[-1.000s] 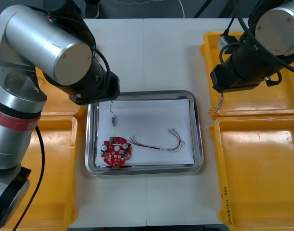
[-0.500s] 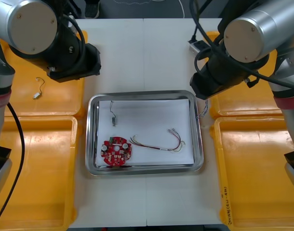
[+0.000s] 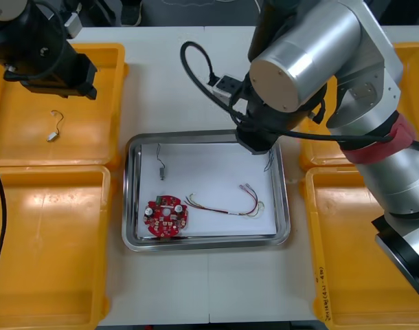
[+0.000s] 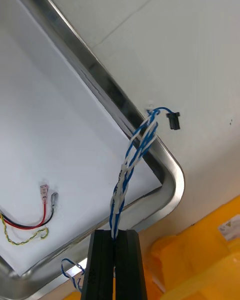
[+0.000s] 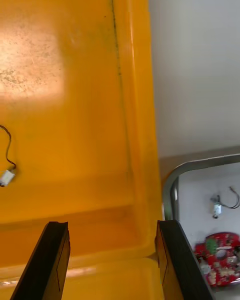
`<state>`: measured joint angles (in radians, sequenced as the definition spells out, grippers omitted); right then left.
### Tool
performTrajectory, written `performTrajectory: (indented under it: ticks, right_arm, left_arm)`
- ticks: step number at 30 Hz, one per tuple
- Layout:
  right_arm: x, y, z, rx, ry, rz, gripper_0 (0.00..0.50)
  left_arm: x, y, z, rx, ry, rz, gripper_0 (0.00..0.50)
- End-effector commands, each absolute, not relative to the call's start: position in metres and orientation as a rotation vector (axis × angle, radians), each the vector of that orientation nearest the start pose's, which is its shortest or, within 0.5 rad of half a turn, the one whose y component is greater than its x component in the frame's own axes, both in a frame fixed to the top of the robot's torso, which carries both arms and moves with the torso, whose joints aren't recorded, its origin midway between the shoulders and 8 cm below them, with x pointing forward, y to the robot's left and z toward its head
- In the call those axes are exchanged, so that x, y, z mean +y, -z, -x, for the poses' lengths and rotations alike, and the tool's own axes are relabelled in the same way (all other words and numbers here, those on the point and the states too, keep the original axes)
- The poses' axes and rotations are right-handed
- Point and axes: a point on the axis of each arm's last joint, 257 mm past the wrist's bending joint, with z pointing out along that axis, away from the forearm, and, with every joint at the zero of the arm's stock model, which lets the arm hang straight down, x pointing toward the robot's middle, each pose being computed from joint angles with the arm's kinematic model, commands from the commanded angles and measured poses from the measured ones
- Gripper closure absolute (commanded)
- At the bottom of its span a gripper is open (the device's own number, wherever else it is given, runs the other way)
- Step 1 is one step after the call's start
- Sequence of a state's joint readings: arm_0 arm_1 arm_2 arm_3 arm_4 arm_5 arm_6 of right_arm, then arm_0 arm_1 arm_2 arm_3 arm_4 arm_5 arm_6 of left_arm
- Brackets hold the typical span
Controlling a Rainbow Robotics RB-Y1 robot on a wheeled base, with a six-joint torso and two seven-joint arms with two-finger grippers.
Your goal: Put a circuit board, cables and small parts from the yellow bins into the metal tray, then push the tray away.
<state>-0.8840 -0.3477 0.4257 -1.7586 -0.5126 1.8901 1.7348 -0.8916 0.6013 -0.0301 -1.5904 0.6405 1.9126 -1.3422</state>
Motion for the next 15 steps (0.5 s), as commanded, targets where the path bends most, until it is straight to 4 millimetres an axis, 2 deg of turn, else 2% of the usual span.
performTrajectory:
  ticks: [1,8,15]
  right_arm:
    - [-0.038,0.129,-0.484,2.147,0.294,1.476,0.5]
    - [-0.023,0.137,-0.485,1.991,0.395,1.672,0.5]
    - [-0.022,0.152,-0.495,1.898,0.473,1.816,0.5]
  left_arm:
    - [0.295,0.049,-0.54,2.6,0.026,-0.094,0.0]
    - [0.332,0.062,-0.539,2.656,-0.029,-0.195,0.0]
    - [0.361,0.078,-0.532,2.709,-0.066,-0.346,0.0]
